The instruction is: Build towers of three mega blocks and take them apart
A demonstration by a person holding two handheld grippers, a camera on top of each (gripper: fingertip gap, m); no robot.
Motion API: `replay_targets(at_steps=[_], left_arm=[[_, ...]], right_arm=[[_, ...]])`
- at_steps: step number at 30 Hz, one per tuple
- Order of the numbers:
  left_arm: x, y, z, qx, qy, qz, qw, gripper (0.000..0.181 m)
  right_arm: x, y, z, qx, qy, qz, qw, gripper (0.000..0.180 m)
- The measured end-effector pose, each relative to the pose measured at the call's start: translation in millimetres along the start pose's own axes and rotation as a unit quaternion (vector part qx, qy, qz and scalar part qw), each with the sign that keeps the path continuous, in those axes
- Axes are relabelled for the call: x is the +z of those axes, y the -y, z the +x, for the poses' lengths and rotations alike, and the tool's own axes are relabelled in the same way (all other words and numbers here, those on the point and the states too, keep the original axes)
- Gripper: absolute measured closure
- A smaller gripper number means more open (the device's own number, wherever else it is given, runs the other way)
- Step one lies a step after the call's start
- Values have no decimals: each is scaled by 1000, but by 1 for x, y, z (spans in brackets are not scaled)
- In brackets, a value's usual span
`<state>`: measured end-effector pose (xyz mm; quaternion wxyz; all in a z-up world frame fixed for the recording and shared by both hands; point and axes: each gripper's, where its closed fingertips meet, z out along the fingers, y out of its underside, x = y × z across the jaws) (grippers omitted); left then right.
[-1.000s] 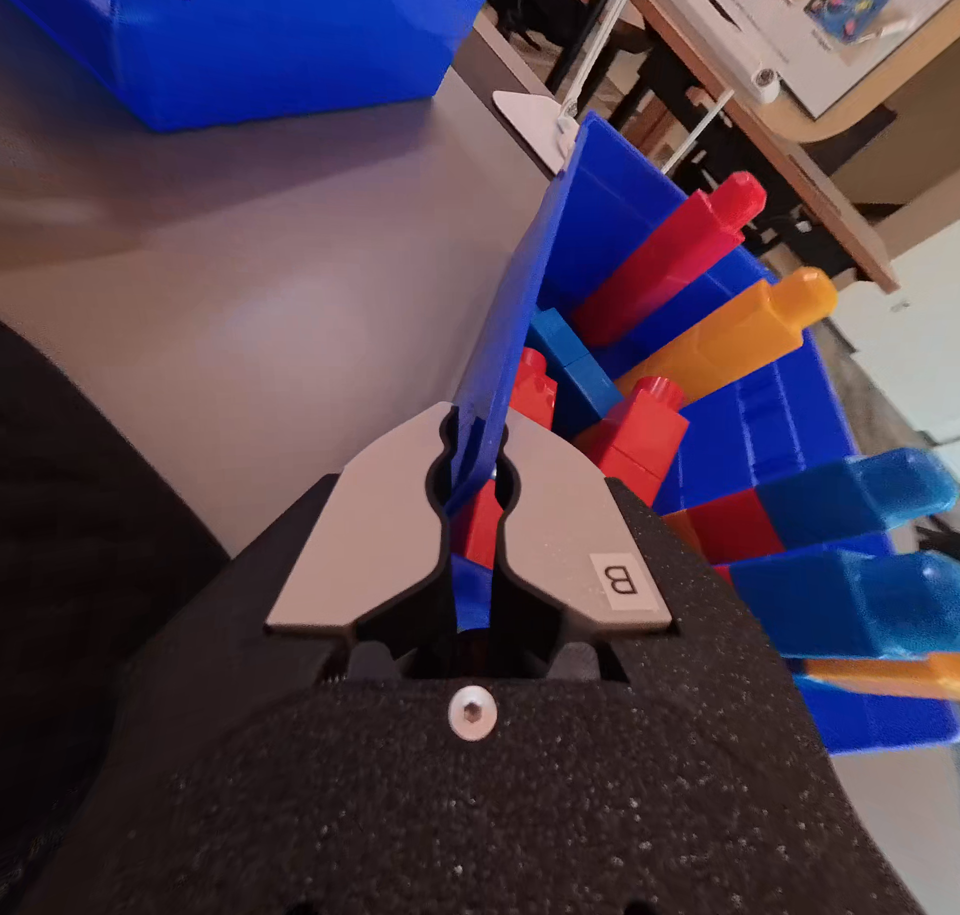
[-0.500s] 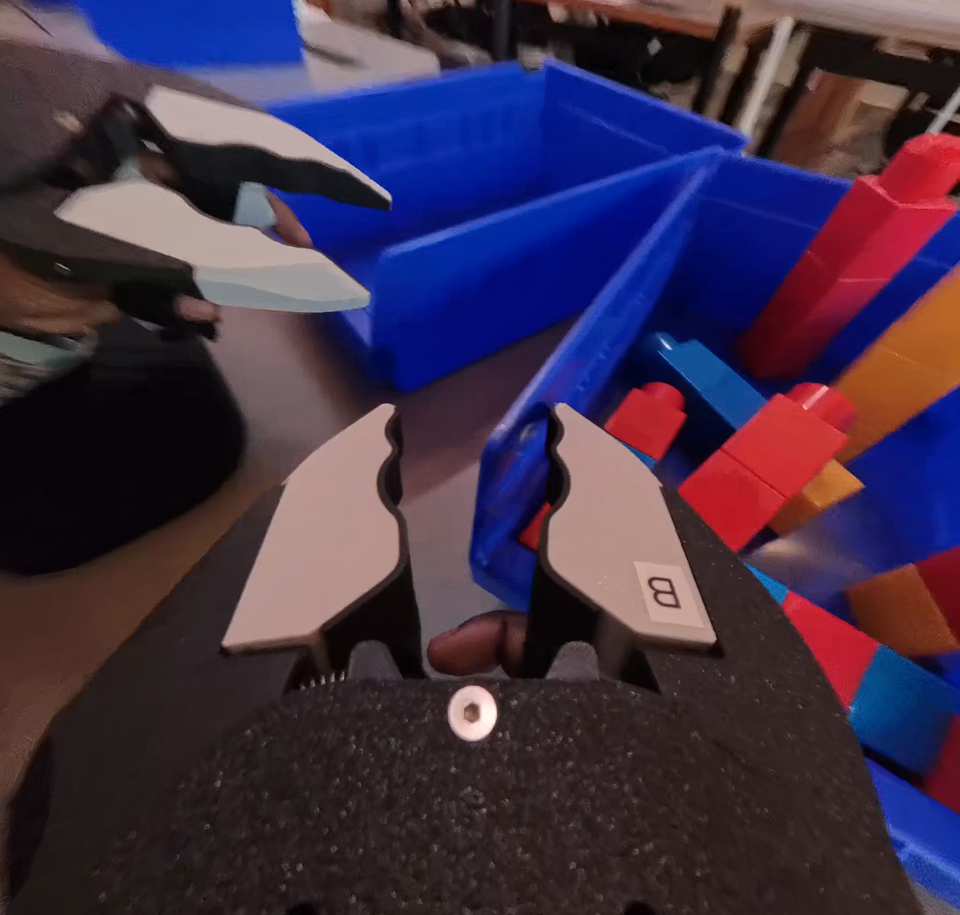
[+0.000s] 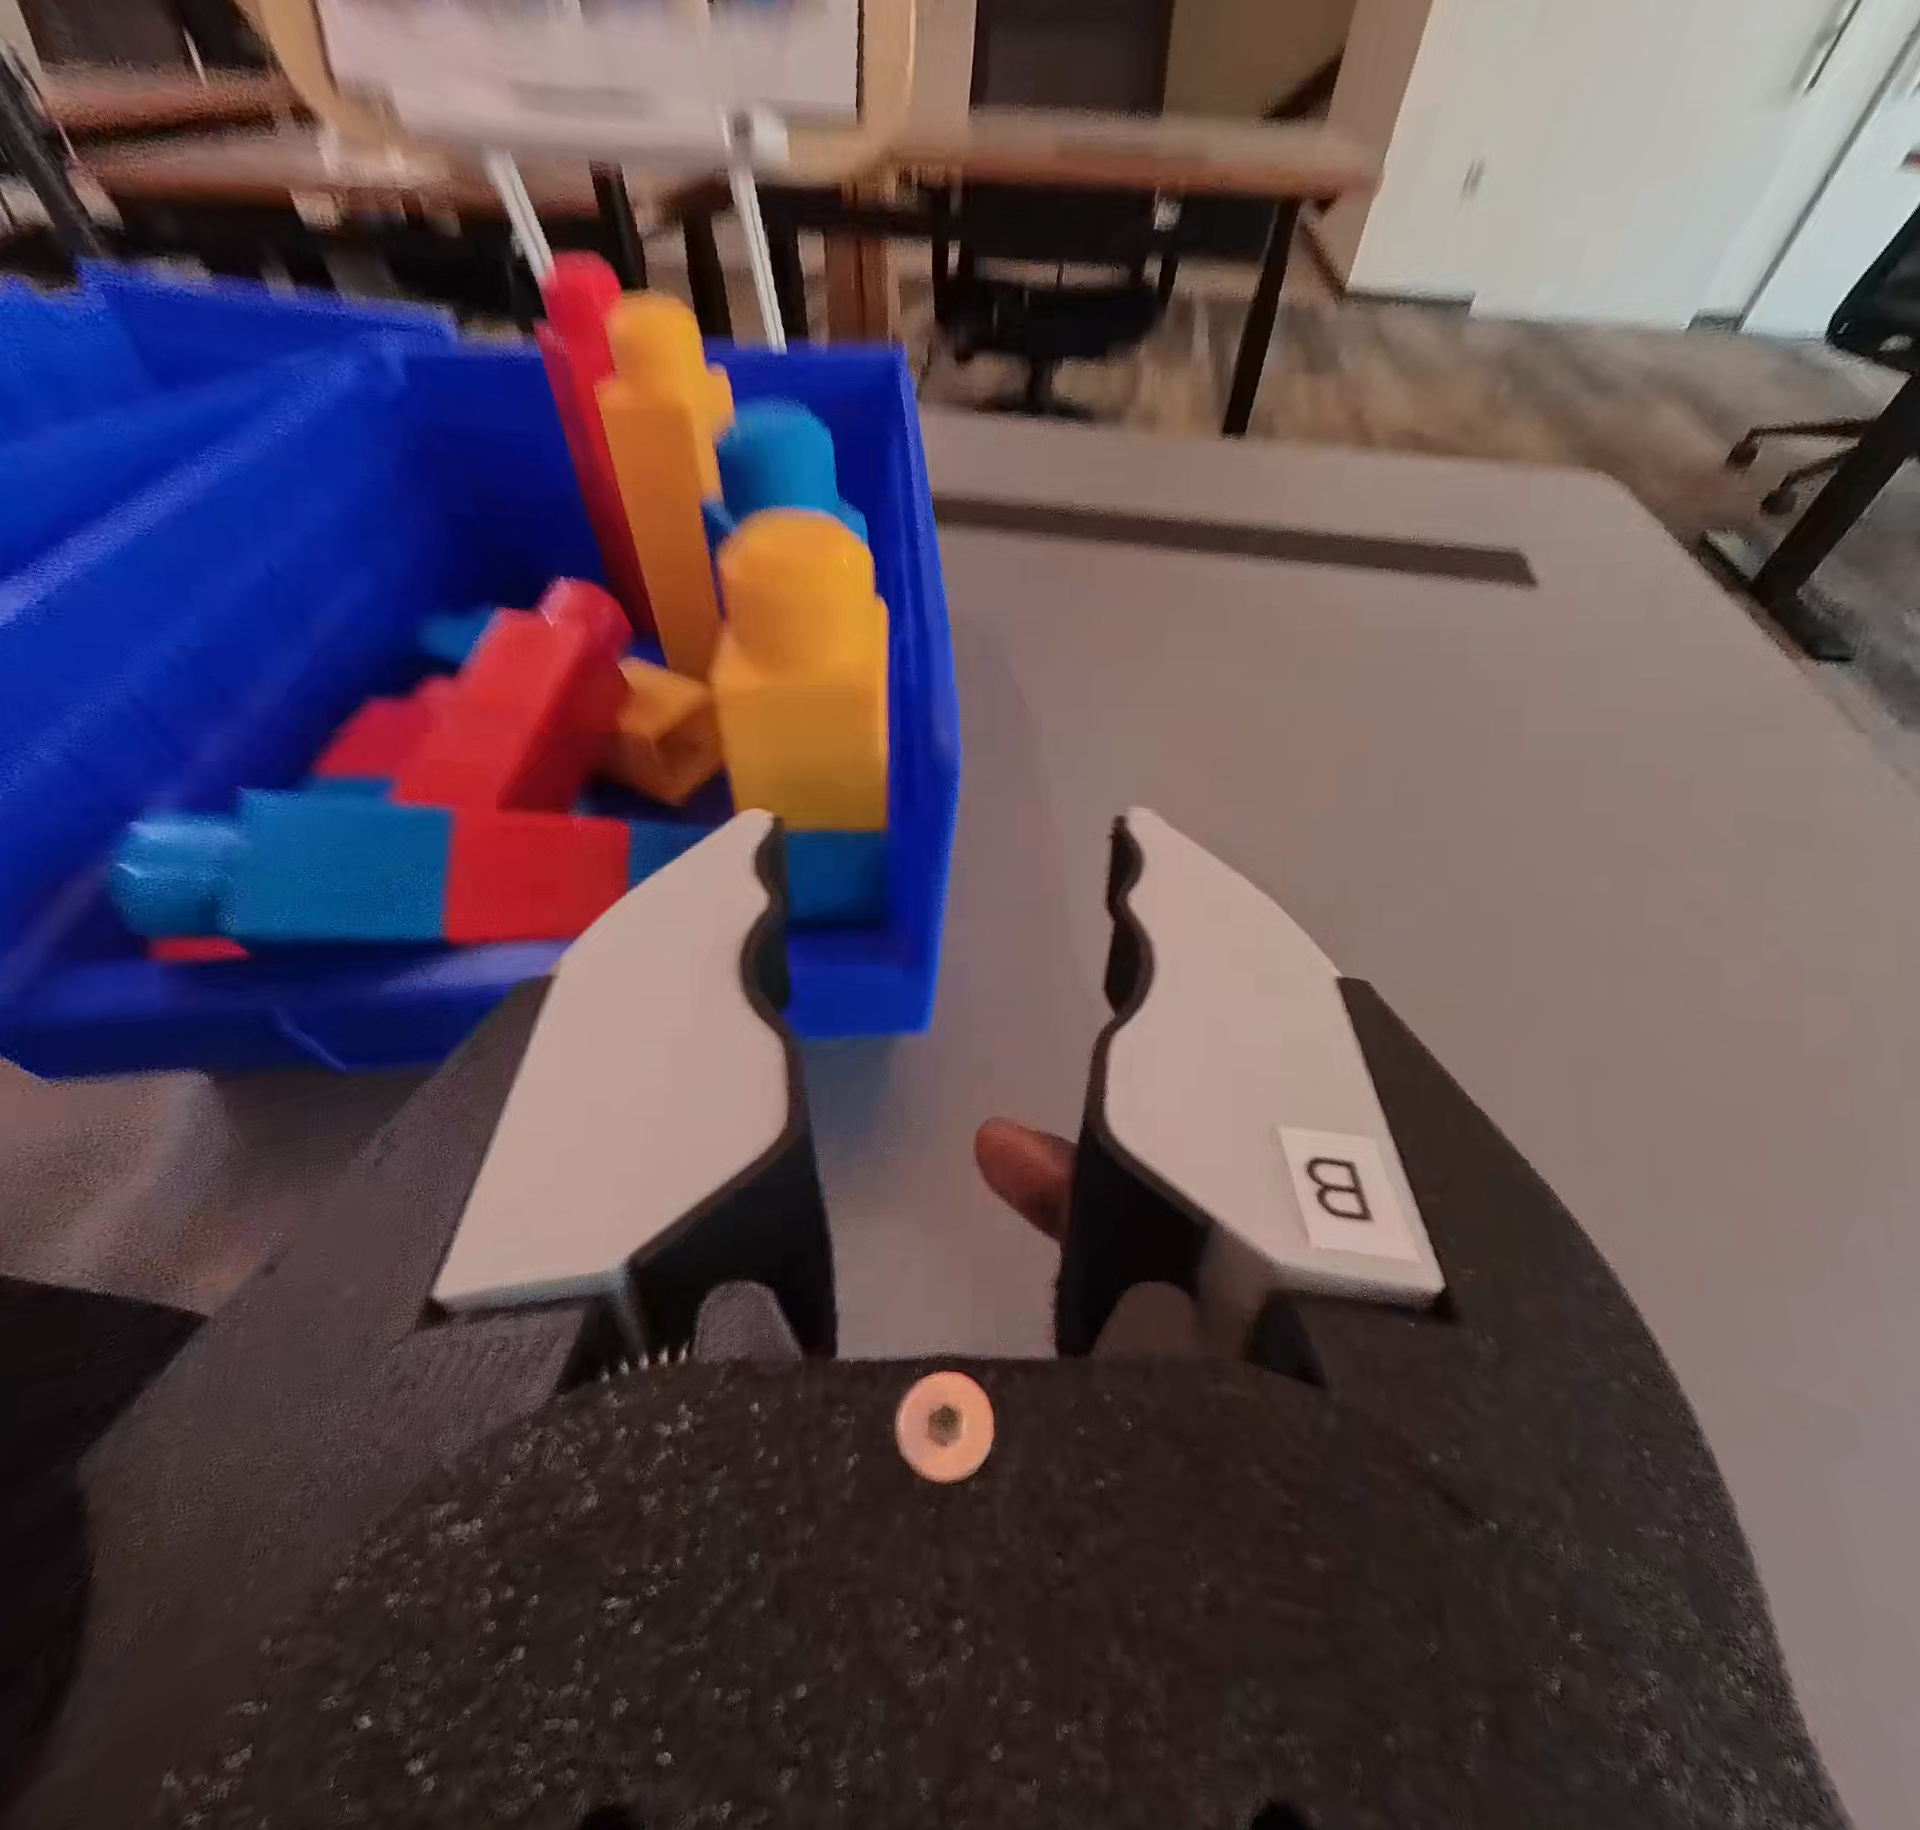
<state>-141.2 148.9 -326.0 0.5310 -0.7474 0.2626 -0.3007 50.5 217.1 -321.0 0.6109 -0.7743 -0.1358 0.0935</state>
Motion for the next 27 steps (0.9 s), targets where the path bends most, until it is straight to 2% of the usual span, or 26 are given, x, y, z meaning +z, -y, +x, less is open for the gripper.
replay_targets(at_steps=[3, 6, 7, 8, 10, 11, 13, 14, 16, 19, 21, 24, 27], left_arm=[[18, -12, -3, 2, 9, -45, 999, 96], [29, -16, -12, 11, 36, -69, 997, 101], [30, -16, -17, 12, 47, -71, 996, 109], [31, -16, -21, 12, 54, -75, 996, 117], [32, -14, -35, 12, 80, -77, 994, 125], [32, -14, -46, 14, 103, -76, 992, 127], [26, -12, -68, 24, 151, -79, 985, 142], [23, -13, -77, 30, 172, -86, 981, 147], [22, -15, -81, 32, 172, -99, 980, 149], [22, -15, -84, 66, 178, -114, 975, 151], [22, -14, -85, 89, 186, -113, 972, 153], [22, -11, -87, 133, 192, -94, 968, 155], [16, -8, -85, 132, 182, -68, 972, 157]], right_arm=[[14, -10, 12, -27, -16, -18, 999, 137], [35, -14, 5, -58, 3, -49, 997, 137], [43, -22, 1, -69, 12, -75, 995, 137], [50, -30, -5, -80, 23, -100, 991, 149], [57, -33, -6, -108, -21, -110, 988, 162], [56, -34, -13, -122, -15, -113, 986, 164], [50, -34, -30, -102, 19, -118, 987, 174], [47, -35, -38, -97, 29, -116, 988, 174], [41, -36, -42, -140, 7, -120, 983, 173], [39, -37, -43, -142, -6, -126, 982, 171], [46, -41, -40, -150, -21, -137, 979, 163], [50, -40, -41, -166, -40, -140, 975, 169], [41, -26, -46, -181, -48, -77, 979, 172]])
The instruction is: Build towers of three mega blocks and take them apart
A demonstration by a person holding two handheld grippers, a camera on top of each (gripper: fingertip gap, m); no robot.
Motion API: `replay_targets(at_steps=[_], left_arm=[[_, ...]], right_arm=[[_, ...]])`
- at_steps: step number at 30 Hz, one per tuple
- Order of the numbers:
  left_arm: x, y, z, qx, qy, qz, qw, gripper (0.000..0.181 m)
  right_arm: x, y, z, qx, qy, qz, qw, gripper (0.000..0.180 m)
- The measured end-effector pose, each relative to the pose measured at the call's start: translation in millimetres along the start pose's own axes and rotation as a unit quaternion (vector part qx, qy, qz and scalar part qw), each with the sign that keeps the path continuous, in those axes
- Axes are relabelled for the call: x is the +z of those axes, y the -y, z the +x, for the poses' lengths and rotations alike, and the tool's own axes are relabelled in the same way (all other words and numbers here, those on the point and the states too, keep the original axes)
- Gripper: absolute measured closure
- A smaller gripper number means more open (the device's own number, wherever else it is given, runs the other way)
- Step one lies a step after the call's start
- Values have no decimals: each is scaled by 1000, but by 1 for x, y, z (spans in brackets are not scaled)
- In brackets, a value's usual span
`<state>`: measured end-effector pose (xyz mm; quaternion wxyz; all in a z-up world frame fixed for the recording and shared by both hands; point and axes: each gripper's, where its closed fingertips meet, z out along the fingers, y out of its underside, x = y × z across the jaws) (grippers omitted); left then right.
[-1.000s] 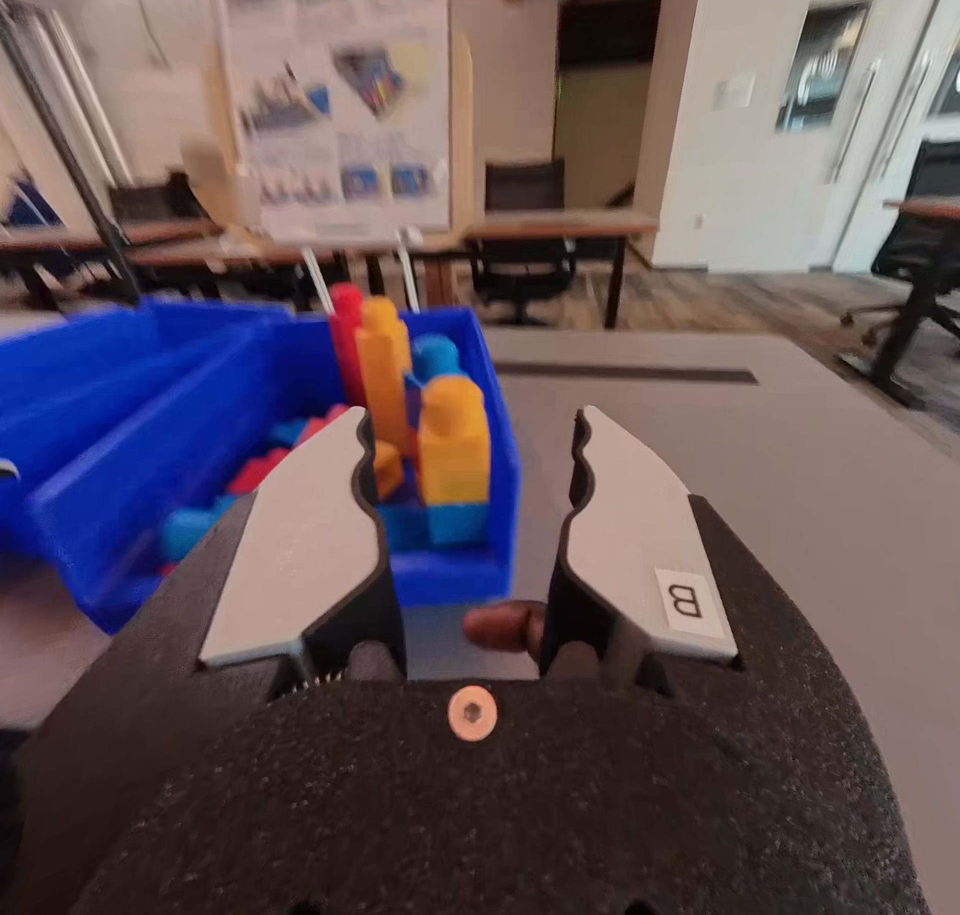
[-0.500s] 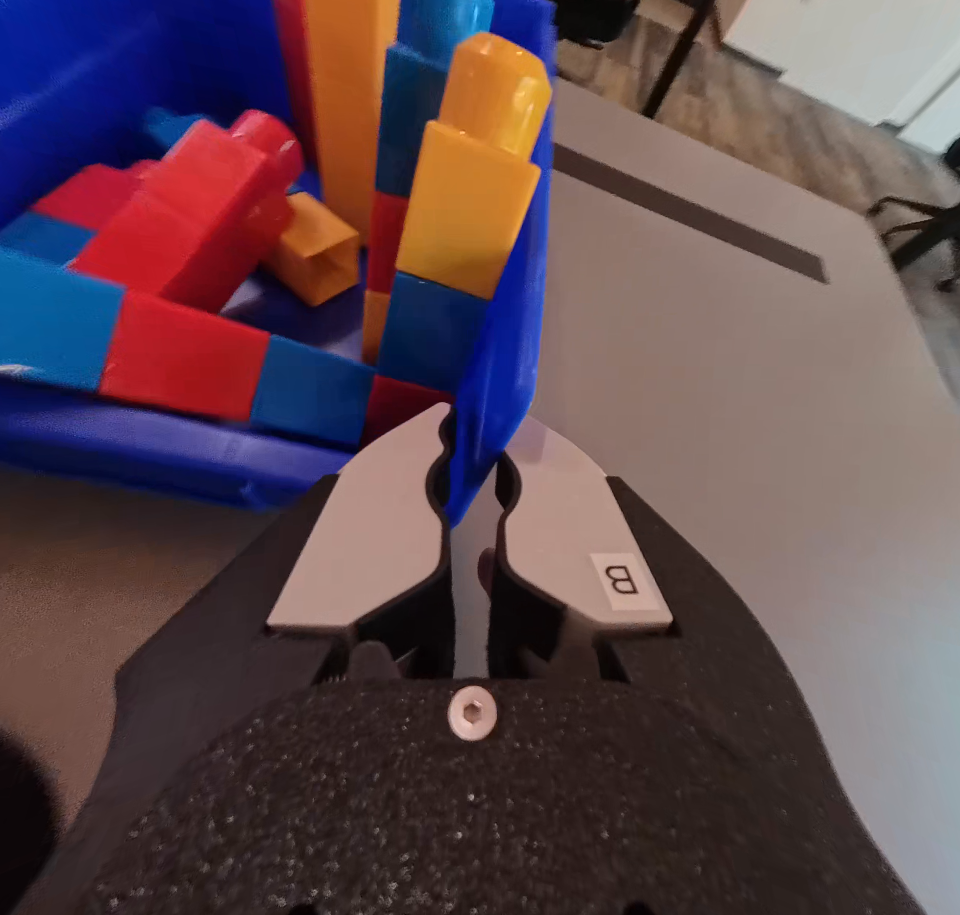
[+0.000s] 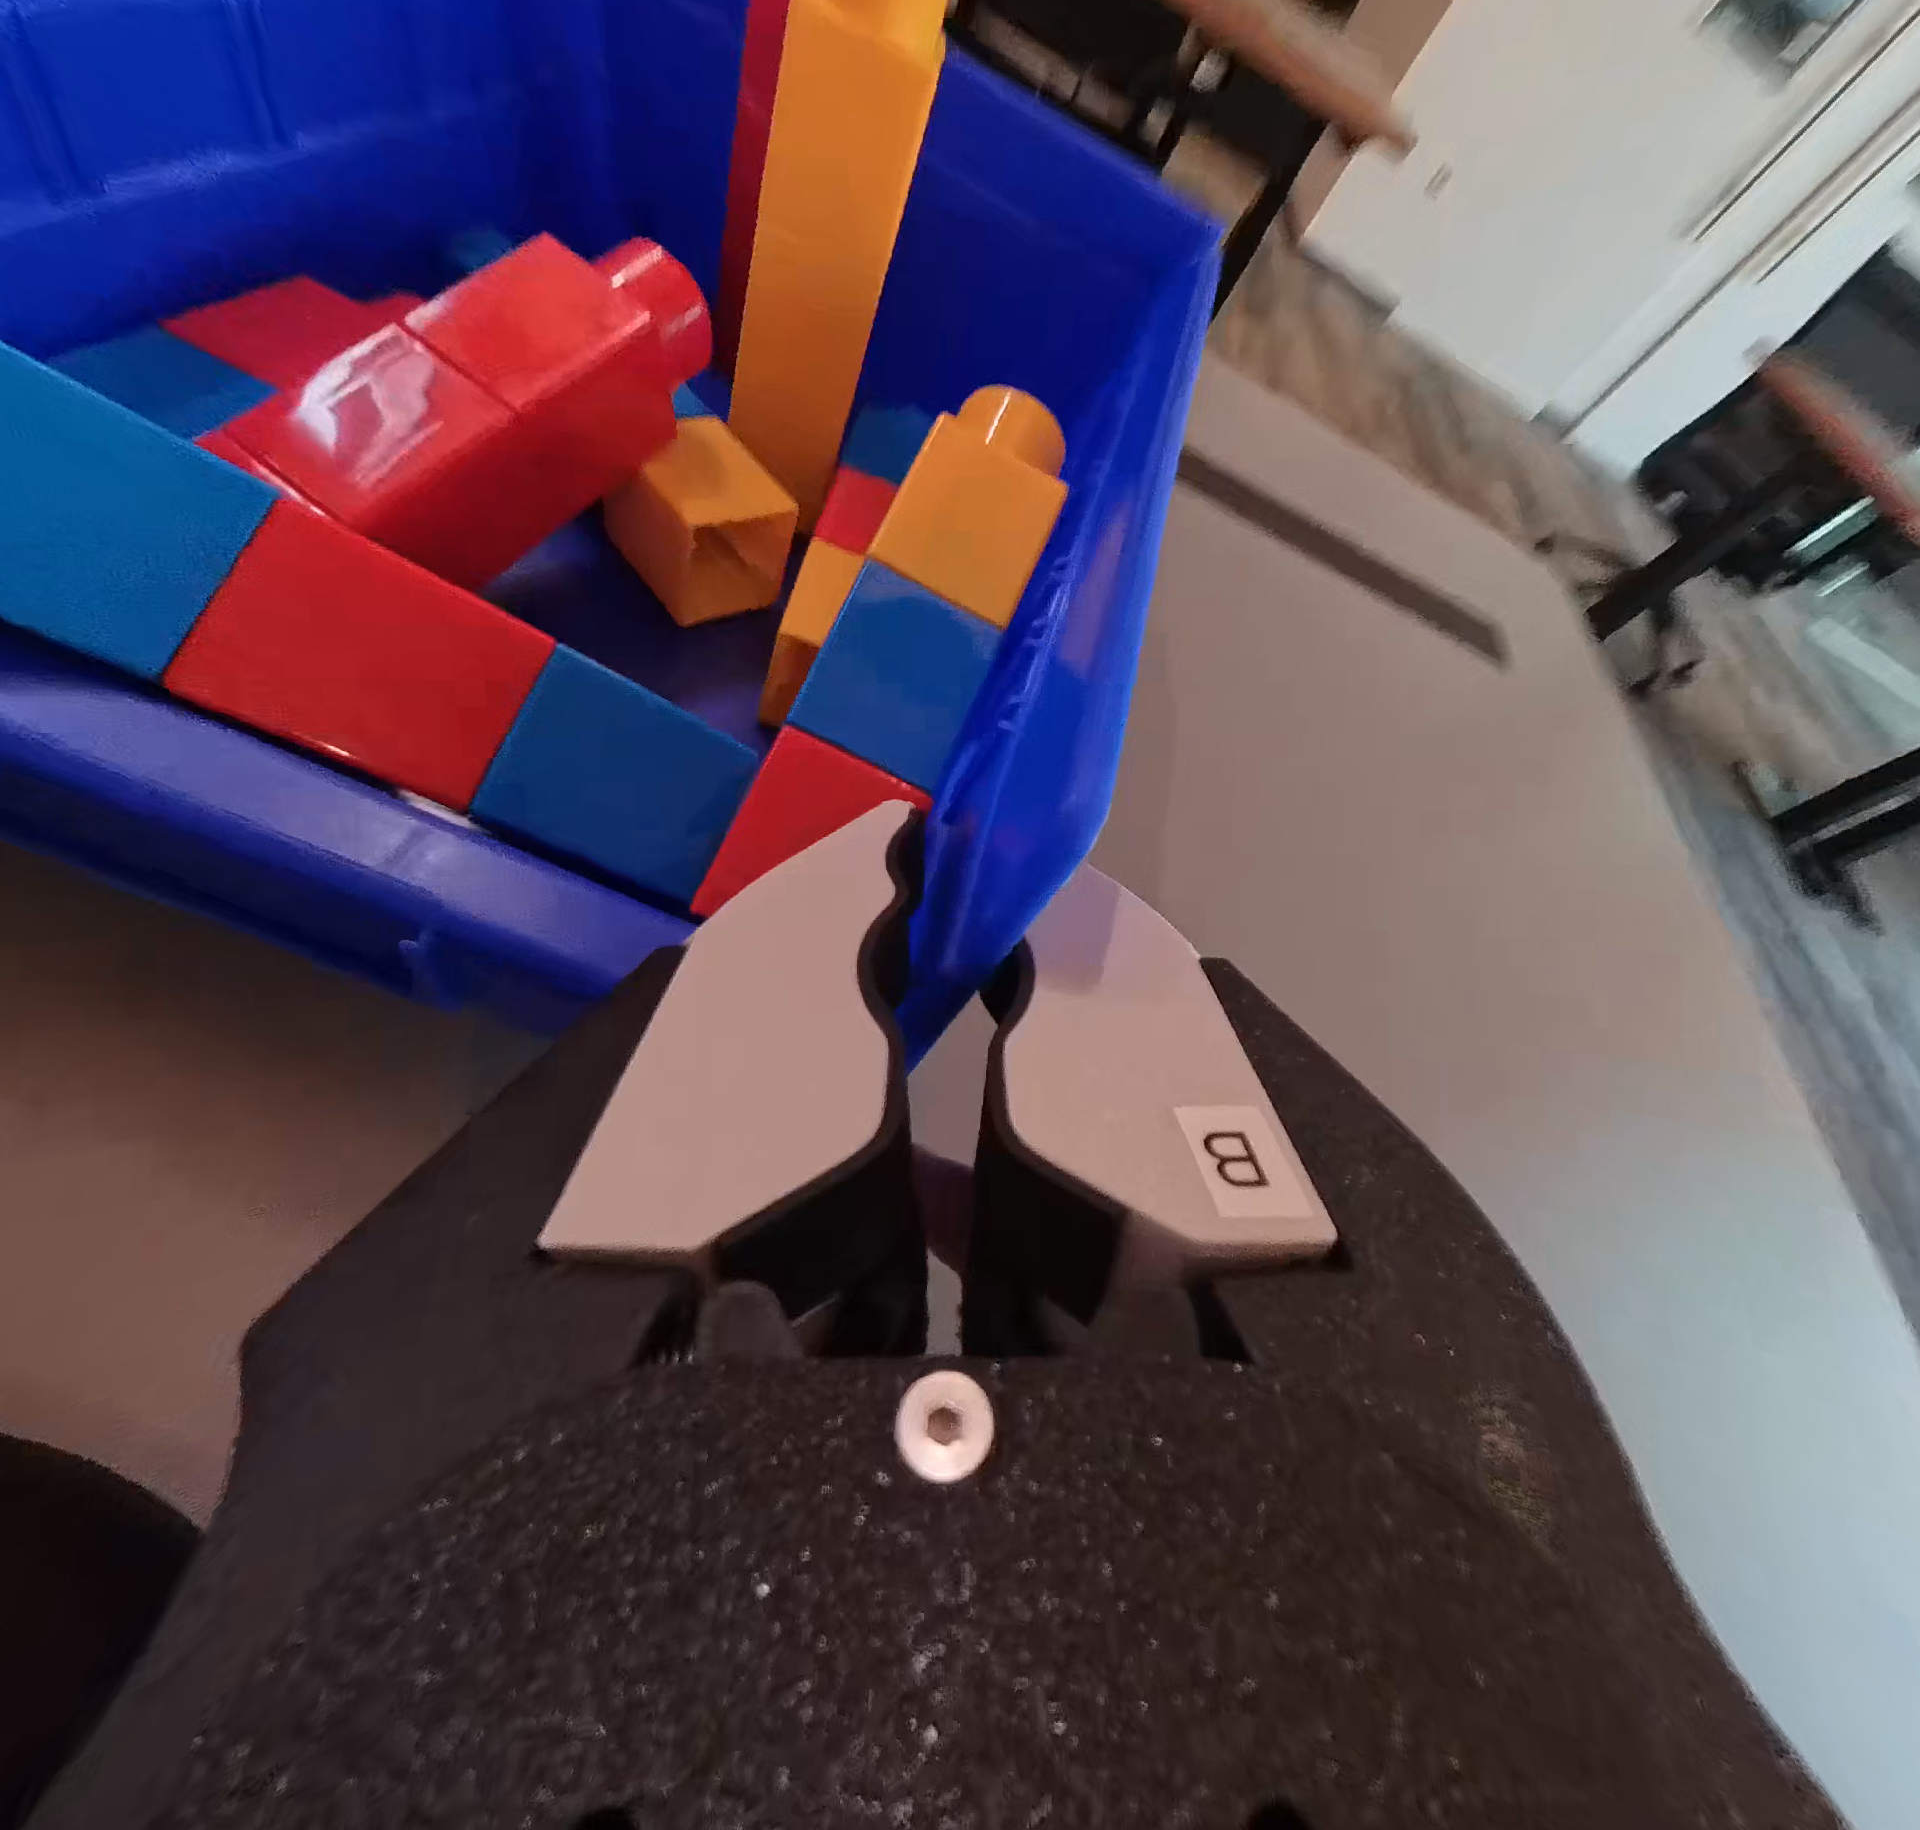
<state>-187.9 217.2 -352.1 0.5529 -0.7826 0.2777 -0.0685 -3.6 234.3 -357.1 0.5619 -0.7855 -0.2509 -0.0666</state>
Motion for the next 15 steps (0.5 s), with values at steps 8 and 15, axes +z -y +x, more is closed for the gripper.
replay_targets(at_steps=[8, 15], left_arm=[[-39, 51, -4, 37, 37, 84, 995, 158], [-82, 65, -43, 40, 76, 46, 995, 159]], right_arm=[[-46, 53, 21, -19, -88, 111, 990, 175], [-53, 102, -6, -16, -57, 115, 992, 174]])
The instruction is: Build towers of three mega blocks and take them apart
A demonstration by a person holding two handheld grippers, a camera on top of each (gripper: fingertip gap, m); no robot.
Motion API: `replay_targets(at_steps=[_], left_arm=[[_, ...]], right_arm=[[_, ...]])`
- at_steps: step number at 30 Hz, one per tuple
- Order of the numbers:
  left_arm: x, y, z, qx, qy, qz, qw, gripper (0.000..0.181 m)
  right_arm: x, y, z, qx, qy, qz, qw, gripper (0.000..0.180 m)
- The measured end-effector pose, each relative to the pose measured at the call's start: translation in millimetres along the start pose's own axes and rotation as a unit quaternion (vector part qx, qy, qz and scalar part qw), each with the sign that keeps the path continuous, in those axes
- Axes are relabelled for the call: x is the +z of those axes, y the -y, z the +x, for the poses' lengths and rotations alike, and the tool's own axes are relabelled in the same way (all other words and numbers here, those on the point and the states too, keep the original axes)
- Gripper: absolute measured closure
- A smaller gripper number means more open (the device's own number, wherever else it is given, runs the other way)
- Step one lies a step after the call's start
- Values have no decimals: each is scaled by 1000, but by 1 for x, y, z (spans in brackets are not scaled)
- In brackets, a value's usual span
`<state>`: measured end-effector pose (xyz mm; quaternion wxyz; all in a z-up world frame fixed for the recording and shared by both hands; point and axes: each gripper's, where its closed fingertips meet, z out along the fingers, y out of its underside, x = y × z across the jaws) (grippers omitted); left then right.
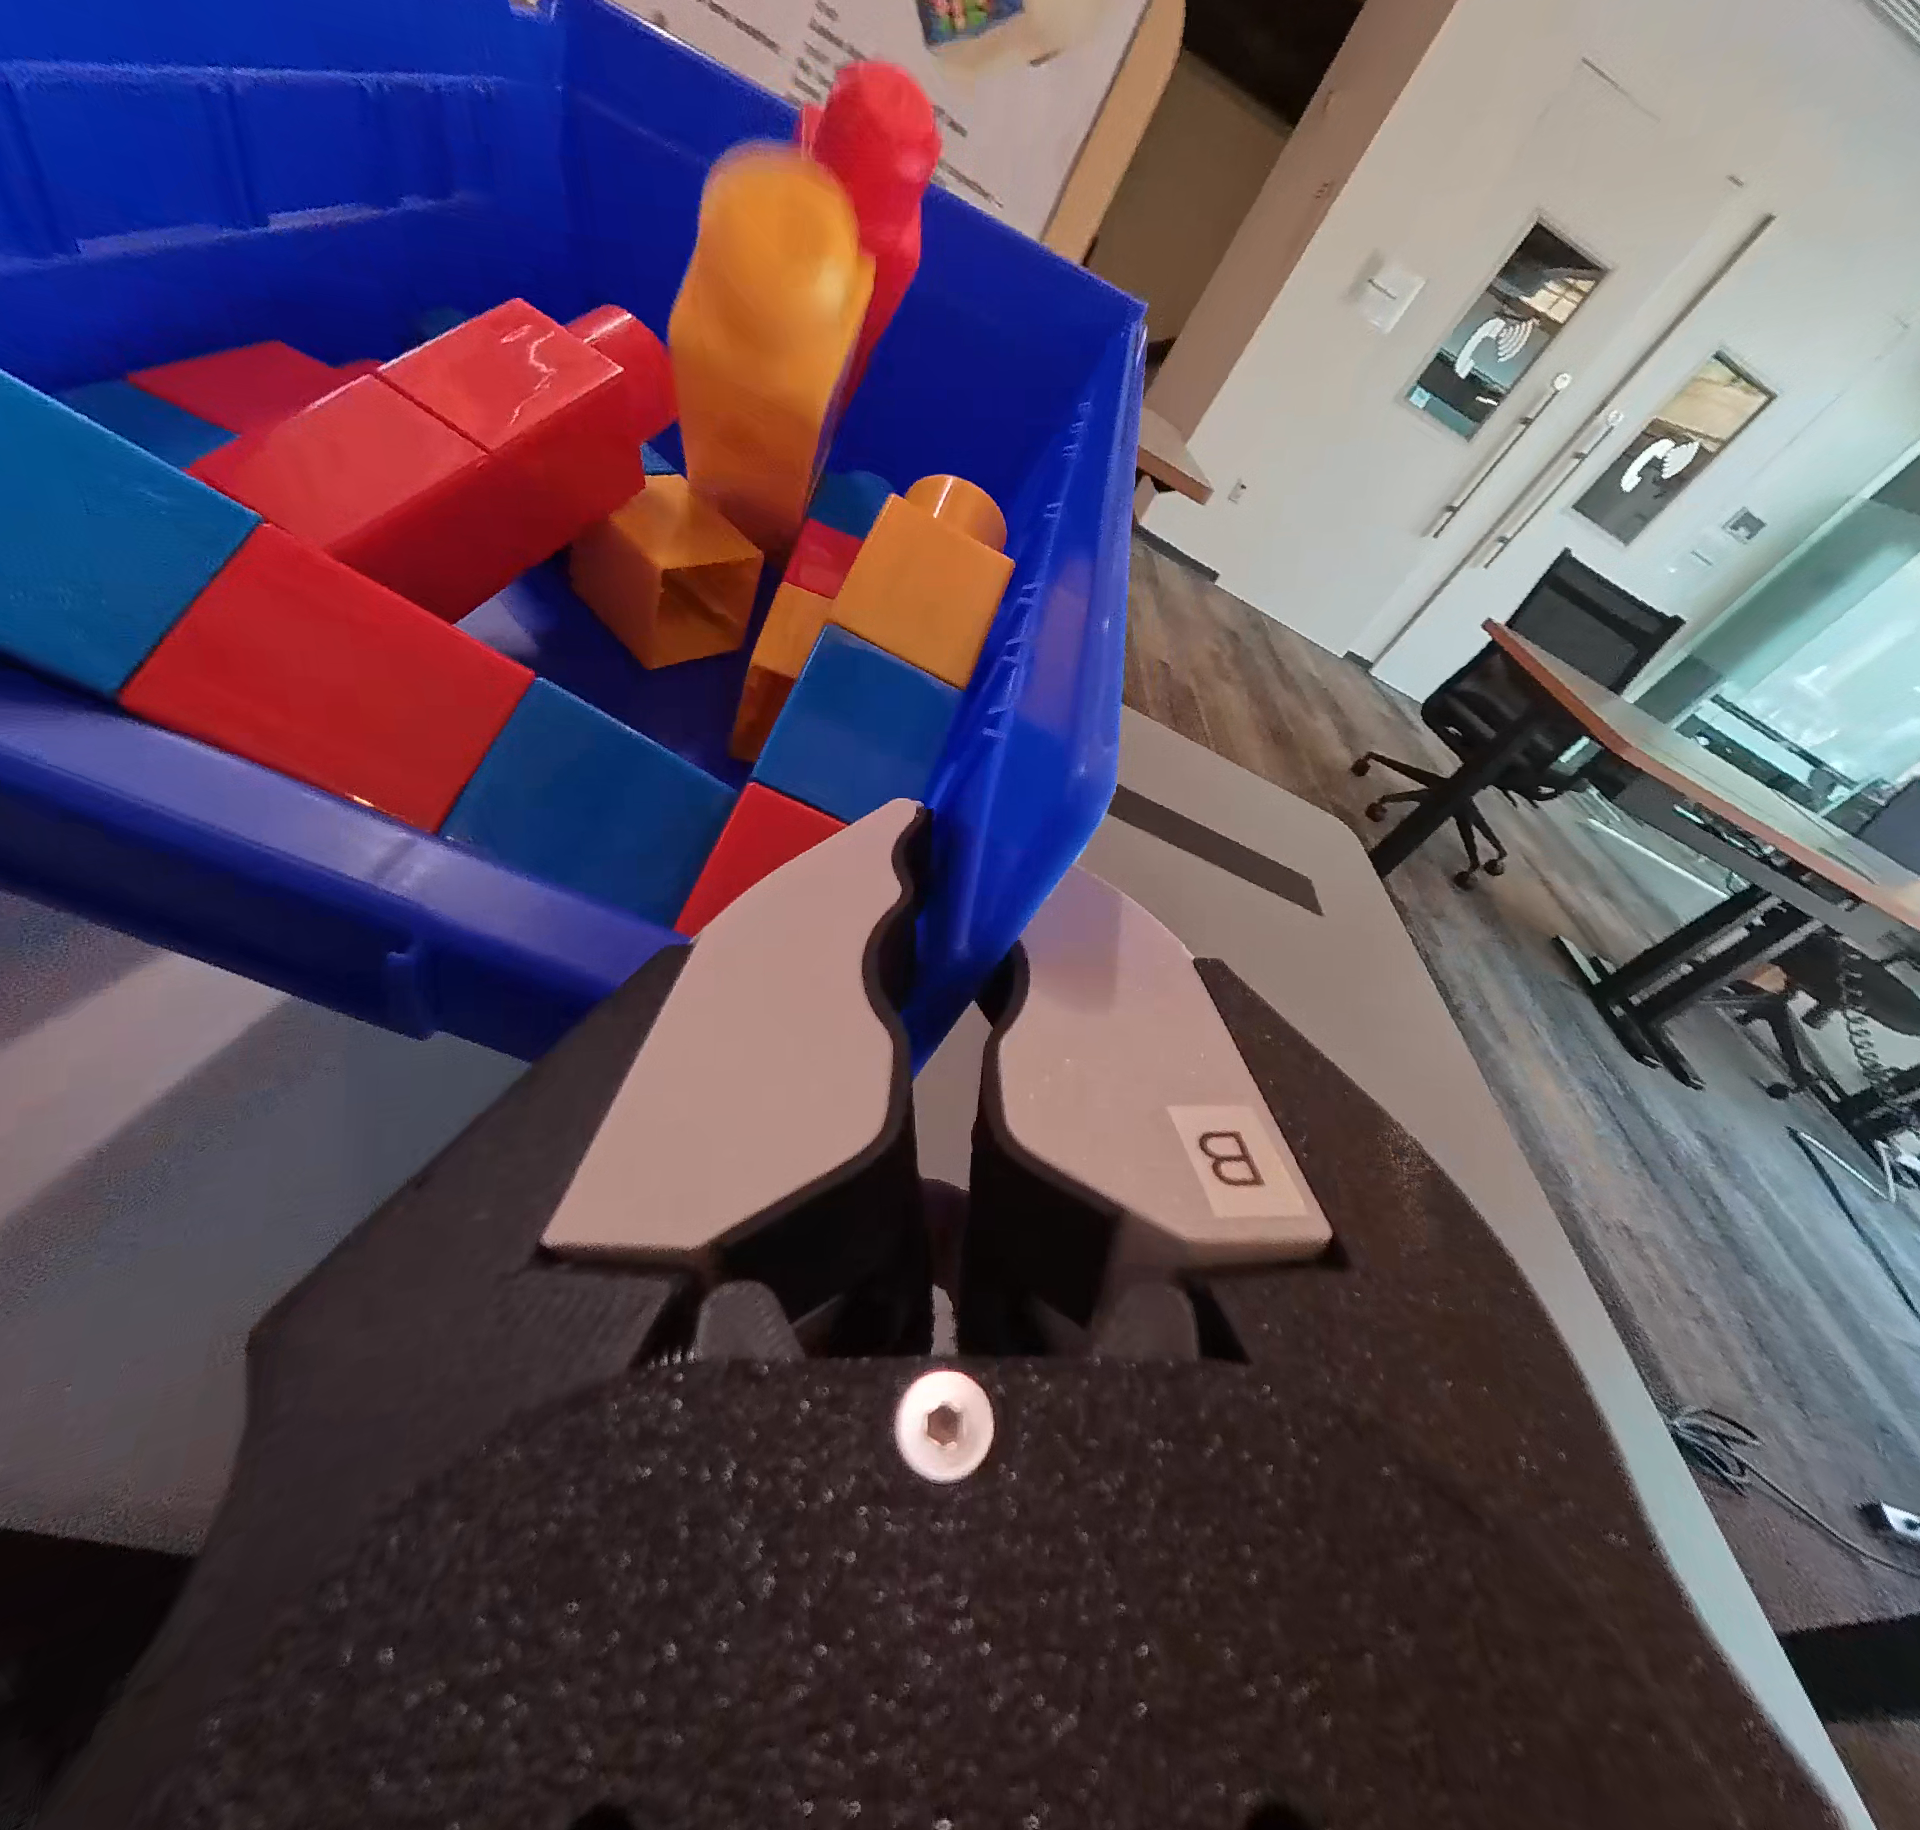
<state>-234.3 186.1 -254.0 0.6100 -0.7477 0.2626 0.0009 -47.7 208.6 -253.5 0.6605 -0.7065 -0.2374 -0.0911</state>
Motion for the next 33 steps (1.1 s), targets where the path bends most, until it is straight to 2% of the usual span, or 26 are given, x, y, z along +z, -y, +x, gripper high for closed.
replay_targets(at_steps=[9, 17, 25, 29, 33], left_arm=[[-58, -10, -64, -30, 60, 6, 998, 160], [-145, -28, -146, -46, 154, -1, 987, 159], [-243, -93, -229, -54, 280, -105, 953, 160], [-275, -140, -256, -93, 295, -155, 938, 160], [-291, -185, -270, -134, 291, -194, 927, 161]], right_arm=[[4, 63, -60, -15, 49, 33, 998, 174], [6, 146, -152, -21, 124, 105, 986, 175], [18, 196, -306, 17, 282, 151, 947, 173], [17, 195, -377, 19, 343, 136, 929, 171], [11, 185, -423, 6, 369, 115, 922, 171]])
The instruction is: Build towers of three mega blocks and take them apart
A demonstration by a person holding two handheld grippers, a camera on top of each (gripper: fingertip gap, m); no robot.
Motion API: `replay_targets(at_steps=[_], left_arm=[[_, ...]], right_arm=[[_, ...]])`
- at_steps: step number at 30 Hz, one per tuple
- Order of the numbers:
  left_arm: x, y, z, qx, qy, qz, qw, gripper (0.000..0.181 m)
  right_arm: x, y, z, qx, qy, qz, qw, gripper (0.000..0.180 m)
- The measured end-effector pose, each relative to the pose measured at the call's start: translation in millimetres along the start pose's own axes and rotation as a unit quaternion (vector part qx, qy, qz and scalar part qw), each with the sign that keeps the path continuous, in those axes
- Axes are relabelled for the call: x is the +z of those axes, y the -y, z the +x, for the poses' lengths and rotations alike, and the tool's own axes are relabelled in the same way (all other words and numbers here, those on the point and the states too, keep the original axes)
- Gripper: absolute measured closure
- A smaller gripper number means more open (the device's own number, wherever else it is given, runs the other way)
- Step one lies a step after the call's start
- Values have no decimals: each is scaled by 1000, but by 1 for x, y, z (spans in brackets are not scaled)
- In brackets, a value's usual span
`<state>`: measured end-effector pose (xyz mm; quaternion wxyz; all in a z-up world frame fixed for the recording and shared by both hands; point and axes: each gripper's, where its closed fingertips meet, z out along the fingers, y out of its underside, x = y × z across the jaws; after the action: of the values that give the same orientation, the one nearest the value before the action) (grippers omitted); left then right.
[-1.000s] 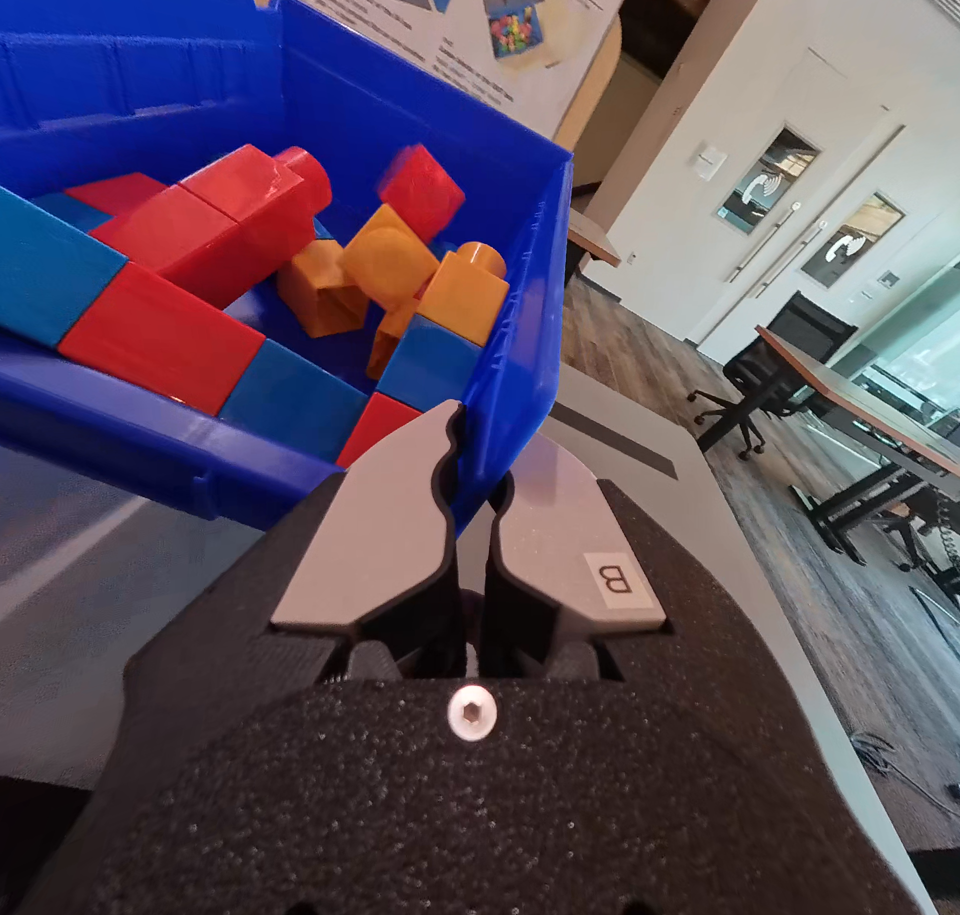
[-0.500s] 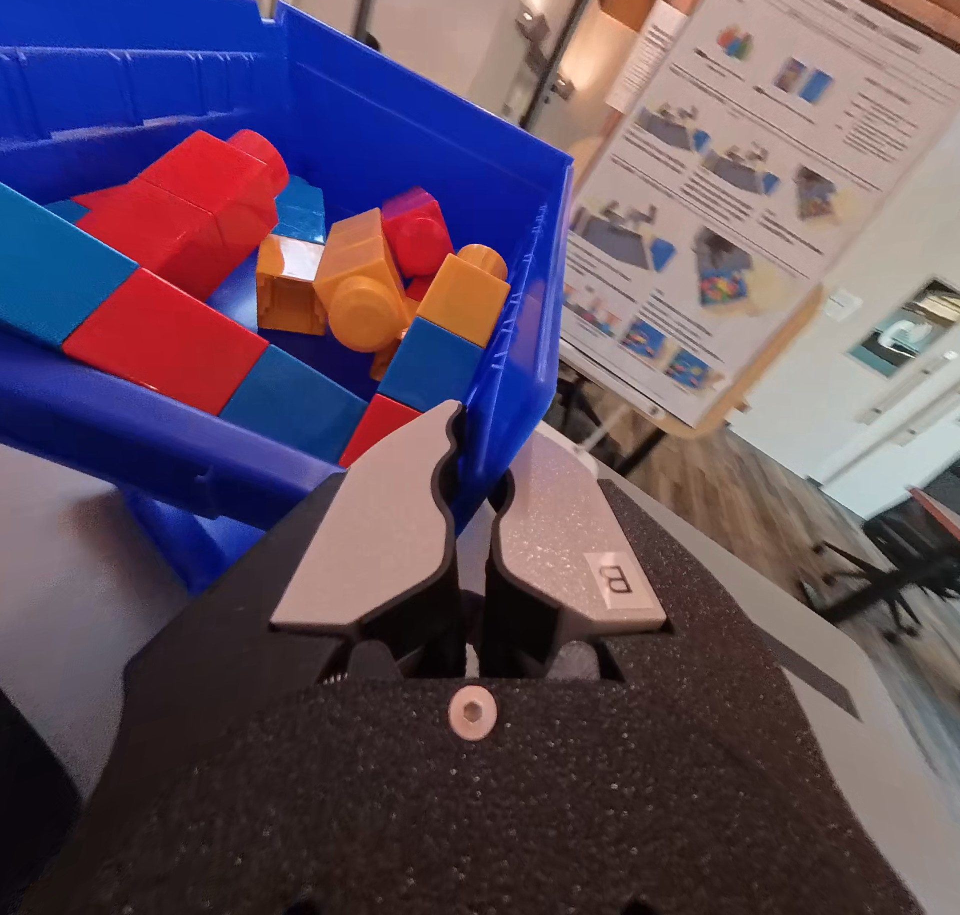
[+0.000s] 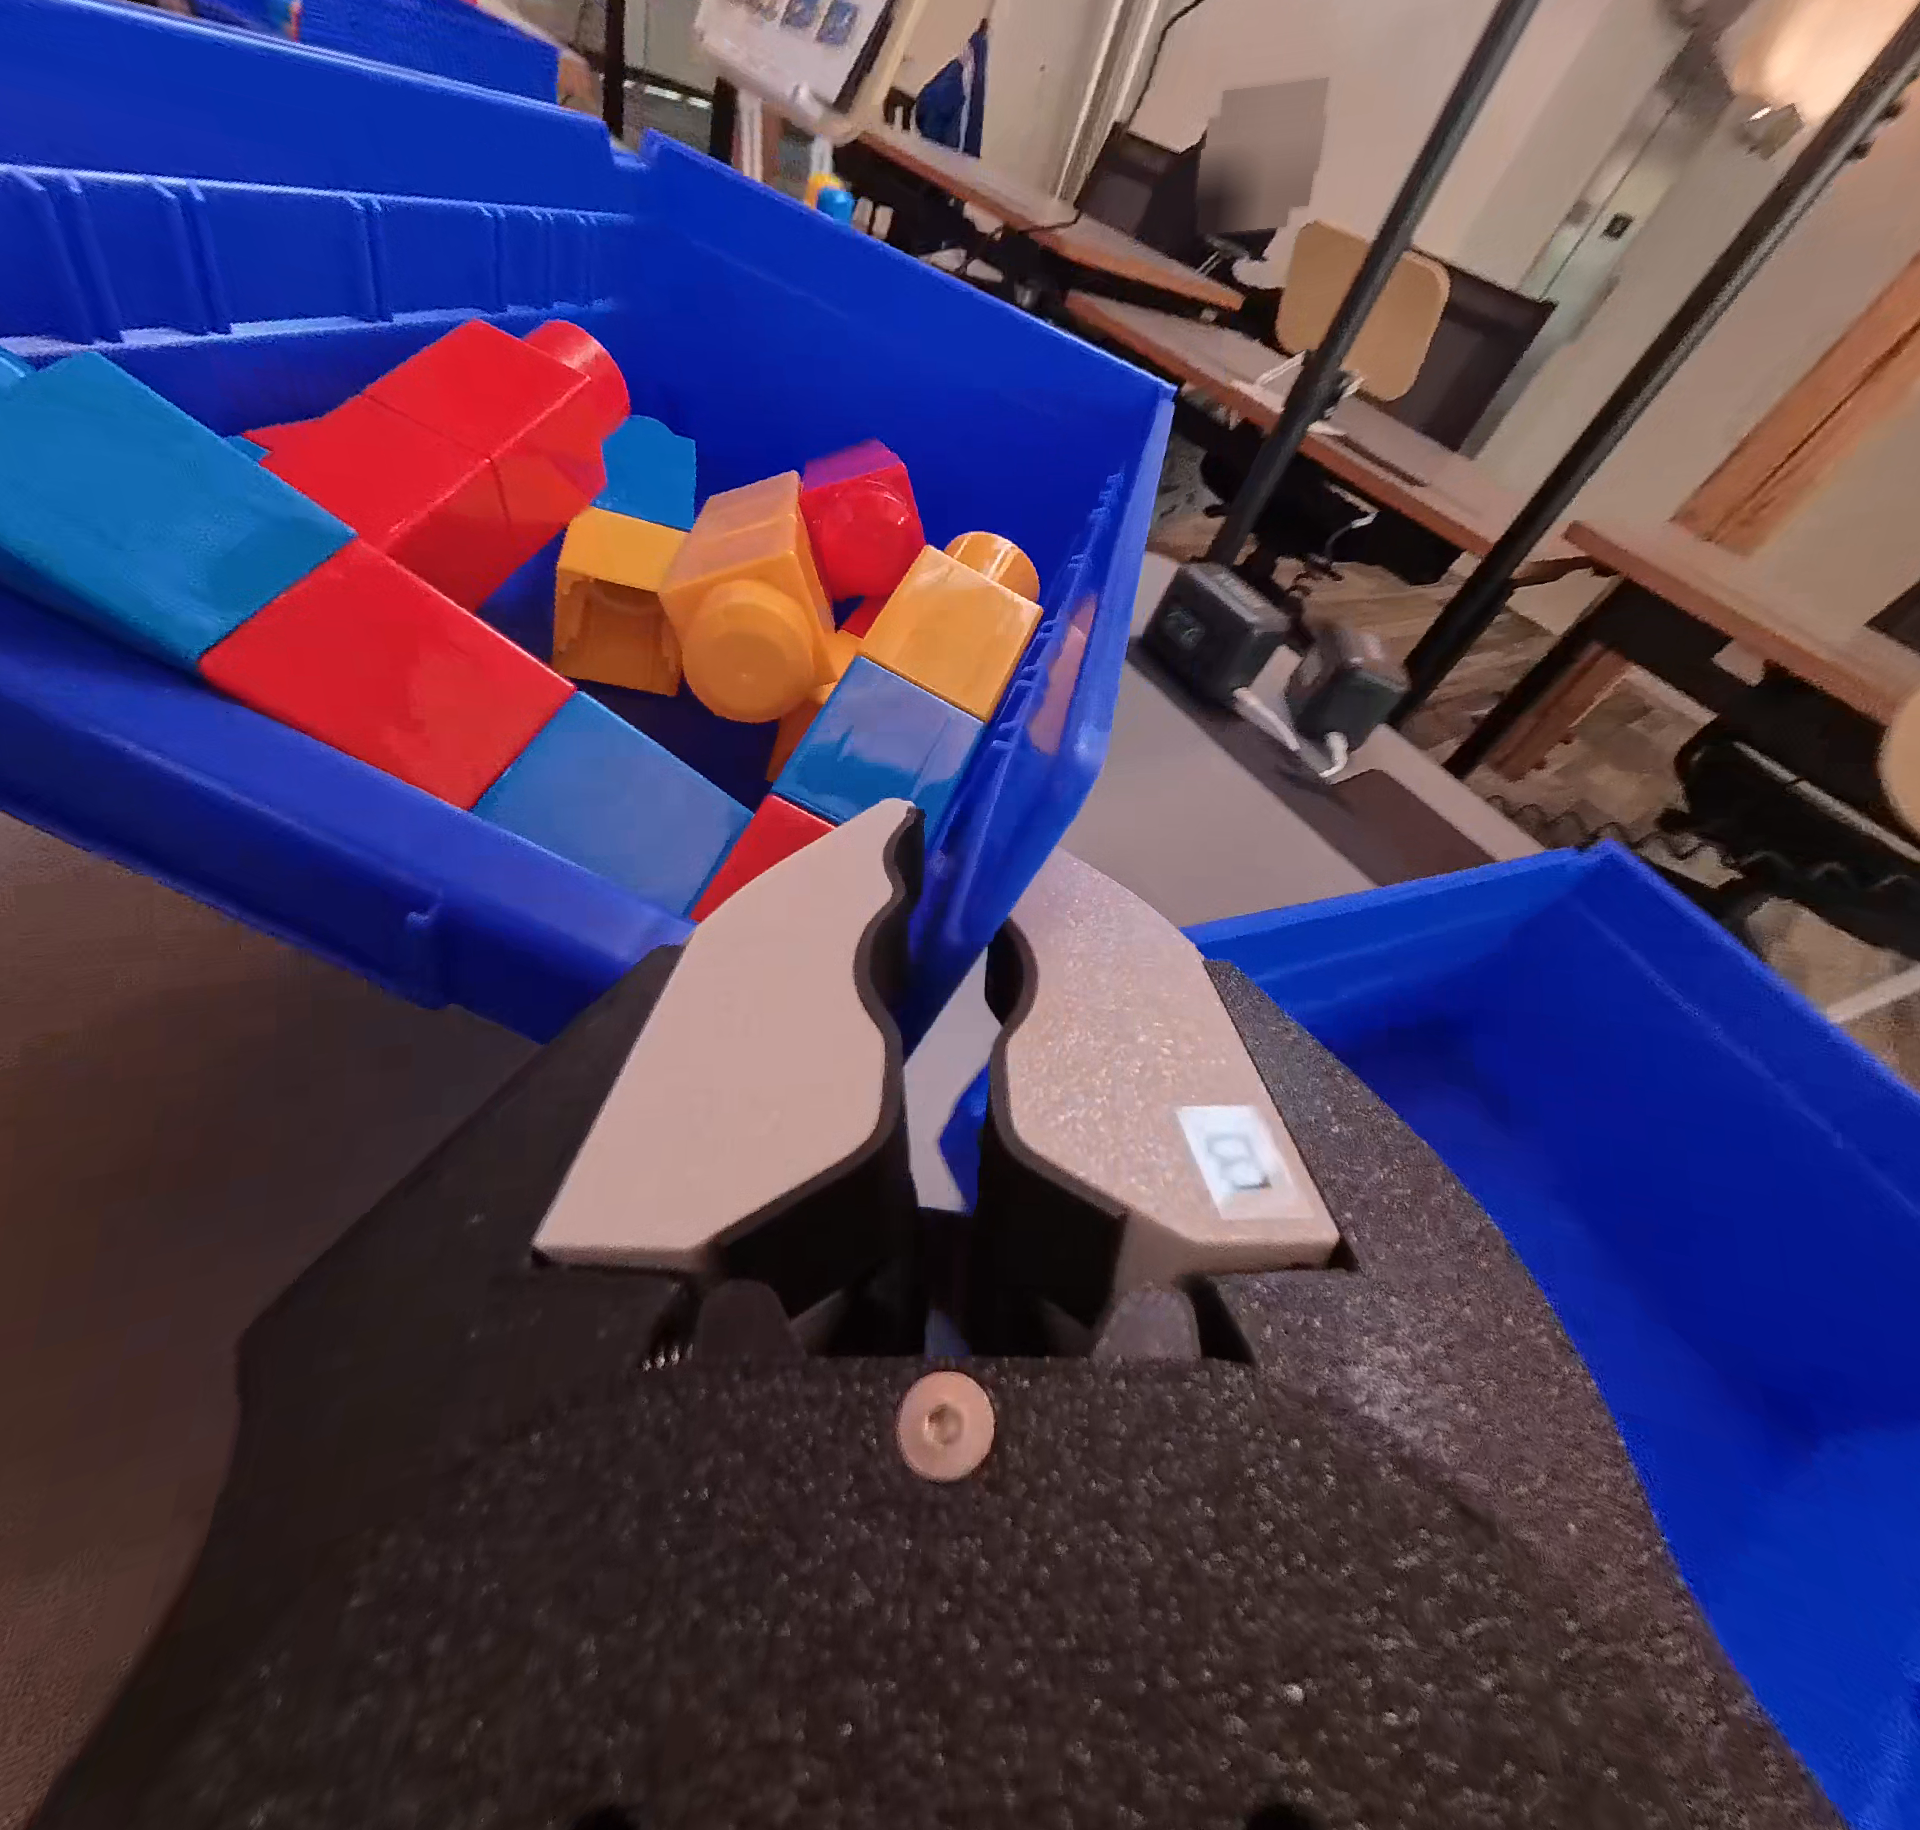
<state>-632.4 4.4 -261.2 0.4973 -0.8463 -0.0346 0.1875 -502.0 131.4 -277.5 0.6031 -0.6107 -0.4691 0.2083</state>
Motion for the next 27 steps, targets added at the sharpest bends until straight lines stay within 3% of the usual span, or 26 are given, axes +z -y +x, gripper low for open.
replay_targets(at_steps=[8, 11, 14, 17, 19, 23, 25, 27], left_arm=[[32, -40, -8, -15, -14, -48, 999, 164], [34, -36, -6, -39, -25, -36, 998, 162], [28, -40, 6, -56, -72, -61, 994, 143], [17, -32, -9, -45, -16, -48, 998, 125], [5, -18, -13, -50, -6, -17, 999, 120], [-9, 15, -17, -43, 31, 77, 996, 120], [-11, 28, -13, -41, 41, 103, 993, 120], [-8, 40, 2, -35, 28, 121, 992, 122]], right_arm=[[14, -33, -24, -4, 25, -40, 999, 166], [13, -44, -24, -19, 35, -60, 997, 162], [-3, -32, -18, -33, 44, -29, 998, 146], [-27, -18, -4, -12, 61, -16, 998, 112], [-48, -18, 24, -1, 30, -19, 999, 94], [-101, -36, 116, 36, -117, -7, 992, 78], [-125, -60, 153, 45, -178, -42, 982, 78], [-134, -91, 166, 70, -179, -99, 976, 78]])
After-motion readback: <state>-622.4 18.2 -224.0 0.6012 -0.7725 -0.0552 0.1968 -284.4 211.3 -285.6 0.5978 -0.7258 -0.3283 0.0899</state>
